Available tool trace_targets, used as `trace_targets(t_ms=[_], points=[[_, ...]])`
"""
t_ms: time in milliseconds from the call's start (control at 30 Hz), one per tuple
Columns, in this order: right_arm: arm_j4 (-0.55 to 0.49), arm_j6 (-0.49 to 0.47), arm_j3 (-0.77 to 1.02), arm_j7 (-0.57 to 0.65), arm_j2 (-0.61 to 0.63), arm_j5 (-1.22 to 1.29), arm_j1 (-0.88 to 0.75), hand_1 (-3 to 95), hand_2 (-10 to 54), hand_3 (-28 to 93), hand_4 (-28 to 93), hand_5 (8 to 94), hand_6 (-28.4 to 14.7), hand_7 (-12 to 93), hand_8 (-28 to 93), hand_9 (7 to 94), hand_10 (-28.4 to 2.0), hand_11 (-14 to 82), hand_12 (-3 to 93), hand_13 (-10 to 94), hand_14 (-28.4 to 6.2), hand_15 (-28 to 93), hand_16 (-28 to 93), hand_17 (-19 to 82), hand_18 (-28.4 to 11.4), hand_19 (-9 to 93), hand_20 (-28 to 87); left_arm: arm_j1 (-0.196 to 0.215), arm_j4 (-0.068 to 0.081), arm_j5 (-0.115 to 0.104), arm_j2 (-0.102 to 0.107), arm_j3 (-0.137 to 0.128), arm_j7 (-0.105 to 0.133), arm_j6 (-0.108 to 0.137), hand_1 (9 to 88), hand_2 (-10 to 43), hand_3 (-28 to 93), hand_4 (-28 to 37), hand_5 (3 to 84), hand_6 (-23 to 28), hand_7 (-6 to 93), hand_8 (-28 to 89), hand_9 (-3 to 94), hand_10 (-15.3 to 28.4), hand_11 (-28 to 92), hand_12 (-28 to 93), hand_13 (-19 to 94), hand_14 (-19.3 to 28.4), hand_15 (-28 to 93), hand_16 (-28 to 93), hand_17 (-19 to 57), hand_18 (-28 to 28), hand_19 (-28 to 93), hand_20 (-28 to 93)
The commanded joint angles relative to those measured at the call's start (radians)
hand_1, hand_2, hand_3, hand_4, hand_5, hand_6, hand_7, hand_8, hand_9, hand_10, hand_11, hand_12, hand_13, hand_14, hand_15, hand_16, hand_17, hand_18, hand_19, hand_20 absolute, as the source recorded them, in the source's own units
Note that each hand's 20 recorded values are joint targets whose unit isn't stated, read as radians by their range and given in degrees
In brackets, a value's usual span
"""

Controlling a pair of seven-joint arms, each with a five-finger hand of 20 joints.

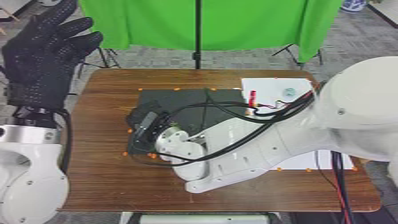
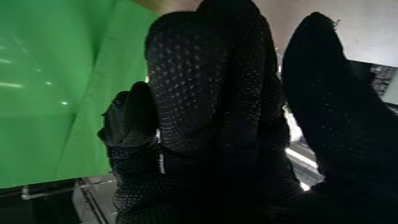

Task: Arrange flowers

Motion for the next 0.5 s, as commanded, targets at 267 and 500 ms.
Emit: trace_targets(t_ms=[267, 500], points=[[-0.152, -0.148, 0.392, -0.048, 0.339, -0.061, -0.207, 36.0, -9.5, 76, -28, 65.9, 1.1, 18, -13, 83.9, -9.7, 29.1, 17.4, 79, -6.2, 55, 18, 41, -19.4, 92, 24, 0.314, -0.001, 0.009, -0.189, -0.214, -0.111, 0.014, 21.5, 11.9, 75, -28.3, 35.8, 10.6, 13.3, -9, 30.6, 20.5, 30, 9, 24, 27.7, 57, -12, -6.0, 25.4, 69, 9], [-0.218, -0.171, 0.625, 0.002, 0.541, -0.099, -0.417, 34.5, -9.5, 76, -28, 62.1, -0.3, 17, -13, 76.8, -11.8, 25.3, 15.7, 74, -8.4, 54, 17, 38, -20.3, 90, 21, 0.373, -0.011, 0.016, -0.241, -0.252, -0.124, 0.009, 21.4, 11.8, 75, -28.3, 35.8, 10.4, 13.1, -9, 30.5, 20.4, 29, 9, 24, 27.5, 56, -12, -6.1, 25.3, 69, 9]])
